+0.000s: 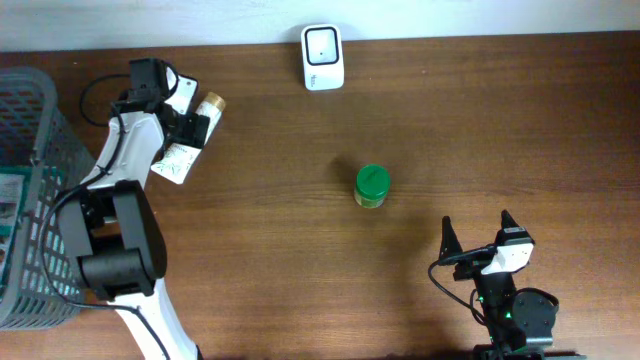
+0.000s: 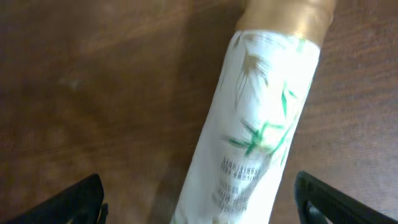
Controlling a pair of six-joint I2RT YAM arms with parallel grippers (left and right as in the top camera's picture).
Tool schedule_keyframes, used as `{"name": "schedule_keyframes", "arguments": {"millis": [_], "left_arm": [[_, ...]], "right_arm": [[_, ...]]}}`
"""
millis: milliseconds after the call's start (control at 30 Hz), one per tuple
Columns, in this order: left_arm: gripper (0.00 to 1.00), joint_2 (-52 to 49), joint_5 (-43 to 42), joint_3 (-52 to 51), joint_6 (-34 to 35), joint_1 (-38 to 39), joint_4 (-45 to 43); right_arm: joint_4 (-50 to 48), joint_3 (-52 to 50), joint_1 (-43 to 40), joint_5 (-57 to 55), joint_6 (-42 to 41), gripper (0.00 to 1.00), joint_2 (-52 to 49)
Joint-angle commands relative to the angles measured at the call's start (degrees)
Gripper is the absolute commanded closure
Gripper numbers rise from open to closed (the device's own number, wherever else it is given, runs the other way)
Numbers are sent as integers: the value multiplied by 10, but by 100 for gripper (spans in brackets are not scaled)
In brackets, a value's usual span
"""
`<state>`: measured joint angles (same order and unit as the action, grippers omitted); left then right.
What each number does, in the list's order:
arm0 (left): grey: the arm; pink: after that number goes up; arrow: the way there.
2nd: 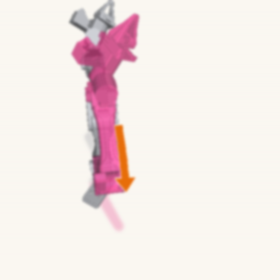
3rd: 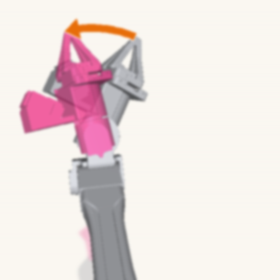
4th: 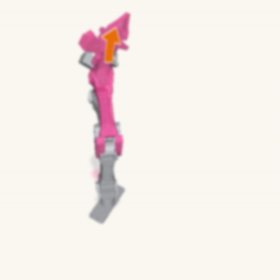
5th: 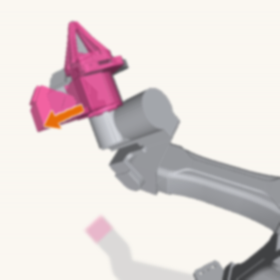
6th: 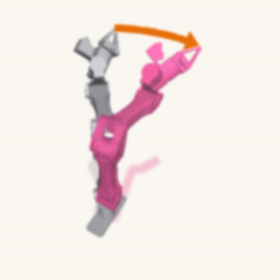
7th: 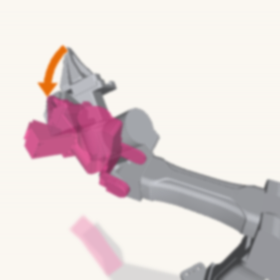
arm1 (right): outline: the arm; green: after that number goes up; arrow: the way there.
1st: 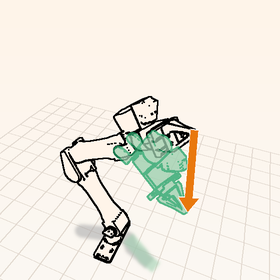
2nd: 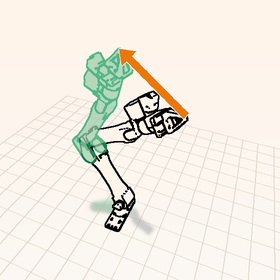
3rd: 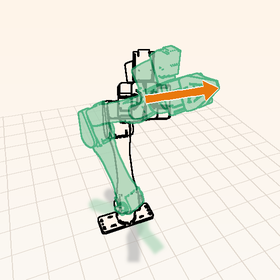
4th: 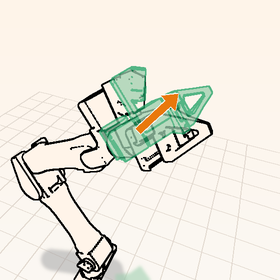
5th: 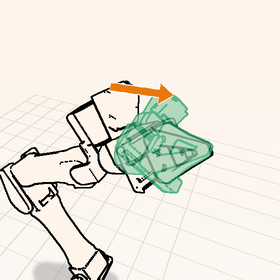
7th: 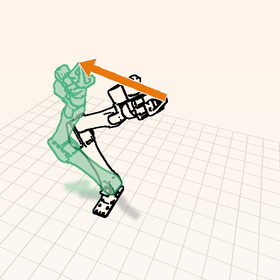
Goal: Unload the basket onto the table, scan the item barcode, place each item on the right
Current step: 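Lay the conditioner tube on the table left of the jar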
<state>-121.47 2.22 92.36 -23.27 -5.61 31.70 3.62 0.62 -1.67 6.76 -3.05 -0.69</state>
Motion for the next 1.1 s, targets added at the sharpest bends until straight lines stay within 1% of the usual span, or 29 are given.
{"name": "schedule_keyframes", "arguments": {"millis": [0,100,133,233,300,400,433,533,600,667,700,767,867,900,1000,1067], "left_arm": [[6,-30,-25,2,-26,-2,-33],[11,-54,-48,2,-26,-2,-36],[14,-59,-60,2,-26,0,-30],[36,-61,-96,1,-19,9,-17],[45,-61,-100,1,12,16,-7],[65,-61,-100,1,41,25,15],[76,-61,-100,2,64,29,26],[78,-58,-101,2,124,43,57],[78,-49,-117,3,127,59,81],[80,-34,-150,3,139,77,110],[83,-26,-165,3,166,88,129],[89,-18,-228,3,254,136,184],[87,-18,-235,3,328,192,225],[86,-18,-235,3,343,209,231],[83,-18,-232,3,357,278,229],[78,-18,-189,3,361,302,224]], "right_arm": [[3,-3,2,5,-4,2,3],[3,-3,2,5,-4,2,3],[3,-3,2,5,-4,2,3],[3,-3,2,5,-4,2,3],[3,-3,2,5,-4,2,3],[3,-3,2,5,-4,2,3],[3,-3,2,5,-4,2,3],[3,-3,2,5,-4,2,3],[3,-3,2,5,-4,2,3],[3,-3,2,5,-4,2,3],[3,-3,2,5,-4,2,3],[3,-3,2,5,-4,2,3],[3,-3,2,5,-4,2,3],[3,-3,2,5,-4,2,3],[3,-3,2,5,-4,2,3],[3,-3,2,5,-4,2,3]]}}
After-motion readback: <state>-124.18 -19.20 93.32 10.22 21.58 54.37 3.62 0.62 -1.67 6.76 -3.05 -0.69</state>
